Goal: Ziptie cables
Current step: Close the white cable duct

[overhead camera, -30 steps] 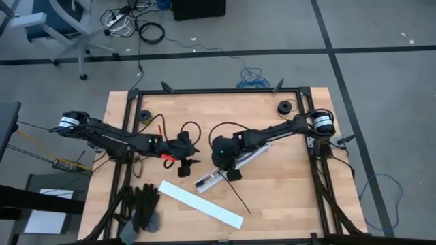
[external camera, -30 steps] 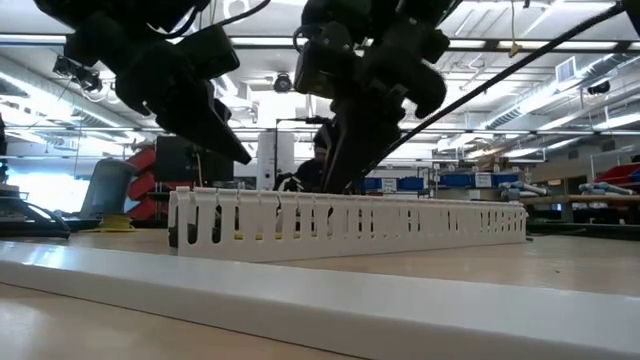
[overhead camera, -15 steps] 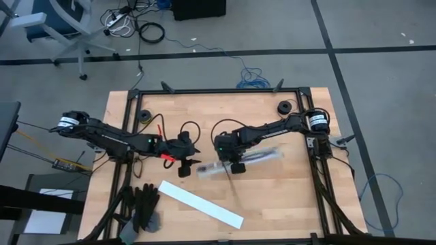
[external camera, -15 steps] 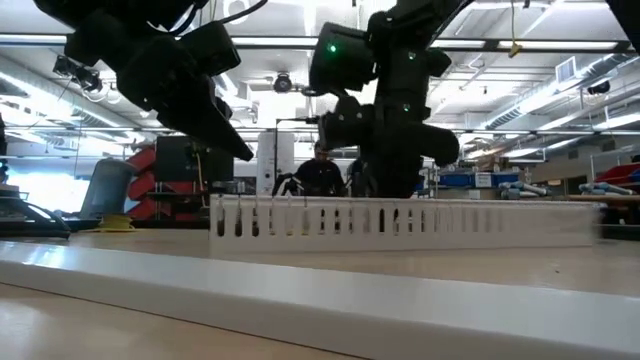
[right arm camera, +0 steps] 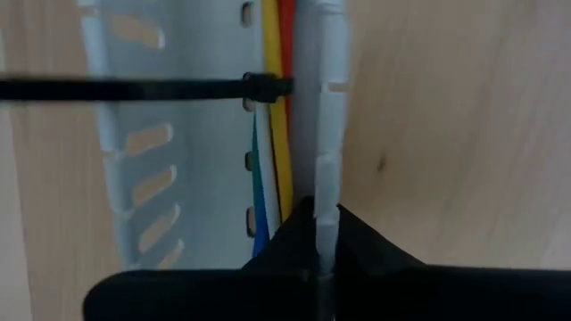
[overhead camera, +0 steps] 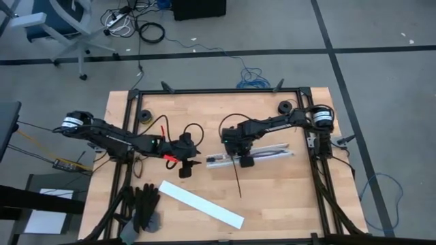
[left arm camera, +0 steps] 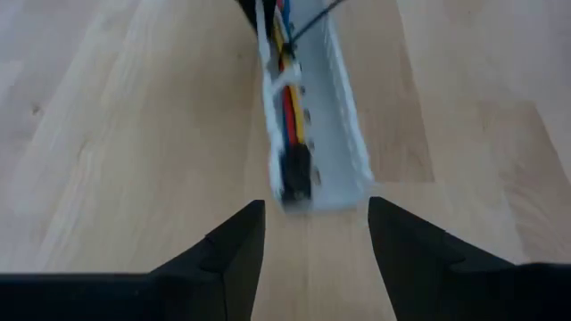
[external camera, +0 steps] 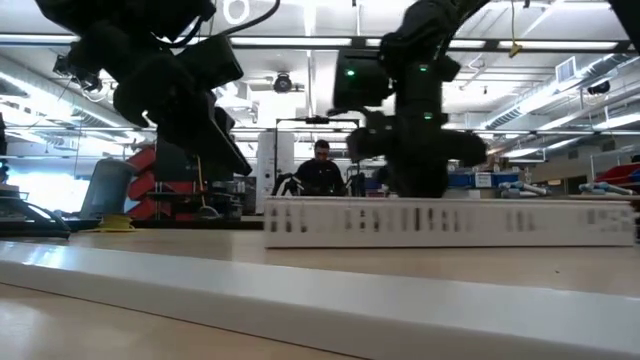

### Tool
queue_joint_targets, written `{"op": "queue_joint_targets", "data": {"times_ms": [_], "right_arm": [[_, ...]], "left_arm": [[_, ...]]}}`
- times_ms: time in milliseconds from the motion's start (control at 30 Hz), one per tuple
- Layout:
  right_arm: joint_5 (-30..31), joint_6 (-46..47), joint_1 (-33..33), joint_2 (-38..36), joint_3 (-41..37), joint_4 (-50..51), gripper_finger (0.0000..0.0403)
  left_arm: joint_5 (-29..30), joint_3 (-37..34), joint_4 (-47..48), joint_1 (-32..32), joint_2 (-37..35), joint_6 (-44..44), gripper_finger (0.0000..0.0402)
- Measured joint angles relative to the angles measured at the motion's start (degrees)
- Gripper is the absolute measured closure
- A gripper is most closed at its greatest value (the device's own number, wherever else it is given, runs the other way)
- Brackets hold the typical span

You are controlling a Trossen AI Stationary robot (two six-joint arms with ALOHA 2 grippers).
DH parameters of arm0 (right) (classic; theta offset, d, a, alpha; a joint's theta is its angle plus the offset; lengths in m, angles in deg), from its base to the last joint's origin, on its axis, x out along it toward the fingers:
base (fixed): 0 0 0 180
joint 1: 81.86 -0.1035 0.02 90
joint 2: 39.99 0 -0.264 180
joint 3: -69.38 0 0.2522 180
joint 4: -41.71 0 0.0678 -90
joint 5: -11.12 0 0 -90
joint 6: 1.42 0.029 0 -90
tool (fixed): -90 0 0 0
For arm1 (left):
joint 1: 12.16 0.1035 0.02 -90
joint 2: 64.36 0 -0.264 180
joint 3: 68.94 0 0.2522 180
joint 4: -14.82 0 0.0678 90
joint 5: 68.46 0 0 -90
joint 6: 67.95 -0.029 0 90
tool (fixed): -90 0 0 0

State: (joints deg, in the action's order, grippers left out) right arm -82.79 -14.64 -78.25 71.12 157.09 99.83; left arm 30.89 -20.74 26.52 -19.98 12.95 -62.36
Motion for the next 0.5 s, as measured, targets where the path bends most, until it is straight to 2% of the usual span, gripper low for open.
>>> {"op": "queue_joint_targets", "data": {"times_ms": [133, 300, 400, 500], "right_arm": [[-0.09, -1.10, 1.64, -5.78, -6.99, -2.19, 0.0403], [-0.66, -2.71, 5.23, -16.89, -18.98, -12.06, 0.0403], [-1.72, -7.80, 7.46, -22.63, -23.37, -16.57, 0.0403], [-1.90, -14.33, 8.66, -25.71, -24.92, -15.97, 0.0403]], "left_arm": [[0.02, 0.00, -0.13, 0.00, -0.02, 1.79, 0.0225], [0.60, 0.00, -2.58, 0.00, -0.04, 2.15, 0.0225], [1.14, 0.04, -5.30, 0.29, -0.04, 2.08, 0.0225], [1.29, 0.04, -7.03, 1.04, -0.04, 2.37, 0.0225]]}}
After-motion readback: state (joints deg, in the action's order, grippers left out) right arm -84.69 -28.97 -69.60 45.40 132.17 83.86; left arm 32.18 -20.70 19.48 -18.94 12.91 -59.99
